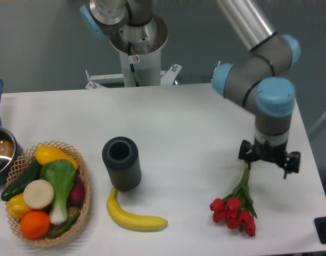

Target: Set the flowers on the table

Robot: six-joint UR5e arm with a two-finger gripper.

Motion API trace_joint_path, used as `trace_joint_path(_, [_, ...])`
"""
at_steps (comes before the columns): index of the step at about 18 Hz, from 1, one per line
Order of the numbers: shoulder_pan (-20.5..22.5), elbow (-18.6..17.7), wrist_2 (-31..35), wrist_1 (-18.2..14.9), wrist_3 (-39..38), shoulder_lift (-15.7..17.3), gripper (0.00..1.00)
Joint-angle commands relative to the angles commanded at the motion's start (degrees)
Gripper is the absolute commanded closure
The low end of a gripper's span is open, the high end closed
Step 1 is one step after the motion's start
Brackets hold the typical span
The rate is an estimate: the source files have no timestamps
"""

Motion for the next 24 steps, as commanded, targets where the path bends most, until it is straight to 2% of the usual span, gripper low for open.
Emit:
trace_joint_path(4, [2.9, -0.7, -1.9, -3.2, 7.9, 3.0, 0.0])
trace_joint_path(8, [7.0, -1.9, -2.0, -7.0, 23.7, 4.8, 0.0])
trace_joint_path(11, [9.4, -3.3, -2.5, -7.7, 29.9, 6.1, 0.0])
trace_joint_path(15, [15.9, -7.1, -10.7, -7.6, 43.1, 7.8, 0.0])
trace_joint_path(18, [18.1, -8.8, -10.8, -7.6, 46.3, 8.8, 0.0])
trace_joint_path(24, [17.9, -9.5, -10.8, -7.6, 46.4, 9.2, 0.0])
